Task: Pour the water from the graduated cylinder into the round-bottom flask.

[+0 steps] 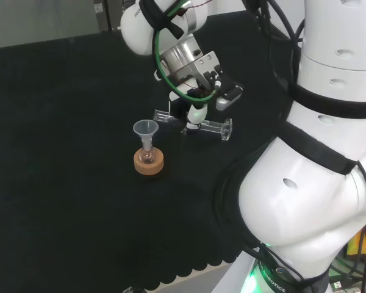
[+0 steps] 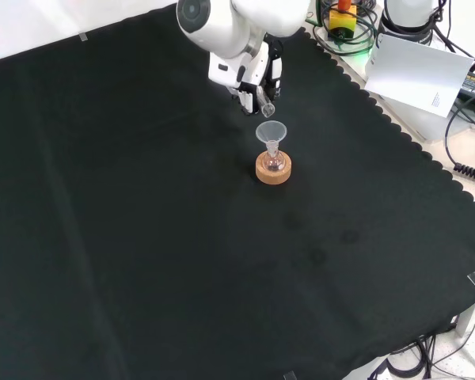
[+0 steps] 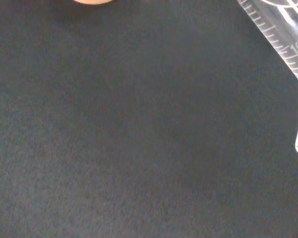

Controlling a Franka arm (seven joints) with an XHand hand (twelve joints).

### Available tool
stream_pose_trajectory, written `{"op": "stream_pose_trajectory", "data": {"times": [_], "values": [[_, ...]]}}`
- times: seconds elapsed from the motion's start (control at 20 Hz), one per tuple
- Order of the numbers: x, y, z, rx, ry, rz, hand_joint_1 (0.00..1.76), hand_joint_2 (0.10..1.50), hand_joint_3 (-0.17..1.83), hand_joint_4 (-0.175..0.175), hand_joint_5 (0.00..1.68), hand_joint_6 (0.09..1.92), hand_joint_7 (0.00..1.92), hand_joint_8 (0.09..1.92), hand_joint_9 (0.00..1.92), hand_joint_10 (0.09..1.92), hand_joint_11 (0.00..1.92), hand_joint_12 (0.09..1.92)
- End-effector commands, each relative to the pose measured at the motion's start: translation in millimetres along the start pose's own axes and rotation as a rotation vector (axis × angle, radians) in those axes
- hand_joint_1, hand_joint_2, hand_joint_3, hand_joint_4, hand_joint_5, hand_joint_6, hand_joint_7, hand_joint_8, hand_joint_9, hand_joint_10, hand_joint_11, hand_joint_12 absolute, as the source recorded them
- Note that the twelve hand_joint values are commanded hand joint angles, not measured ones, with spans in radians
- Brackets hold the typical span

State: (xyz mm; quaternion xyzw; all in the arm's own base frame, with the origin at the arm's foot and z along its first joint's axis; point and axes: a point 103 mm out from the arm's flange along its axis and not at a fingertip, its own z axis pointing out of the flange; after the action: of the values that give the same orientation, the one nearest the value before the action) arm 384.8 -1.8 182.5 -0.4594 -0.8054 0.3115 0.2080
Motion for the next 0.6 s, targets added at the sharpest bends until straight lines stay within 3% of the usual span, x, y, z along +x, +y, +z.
{"op": "stream_pose_trajectory", "data": {"times": [0.05, 0.6], "values": [[6.6, 3.3, -5.7, 0.076, -0.031, 0.011, 1.26, 1.11, 0.00, -0.175, 0.98, 0.98, 1.02, 0.97, 1.45, 0.09, 1.27, 0.77], [9.6, -1.4, -18.0, 0.132, -0.063, 0.028, 1.26, 1.11, 0.00, -0.175, 0.98, 0.98, 1.02, 0.97, 1.46, 0.09, 1.27, 0.76]]}}
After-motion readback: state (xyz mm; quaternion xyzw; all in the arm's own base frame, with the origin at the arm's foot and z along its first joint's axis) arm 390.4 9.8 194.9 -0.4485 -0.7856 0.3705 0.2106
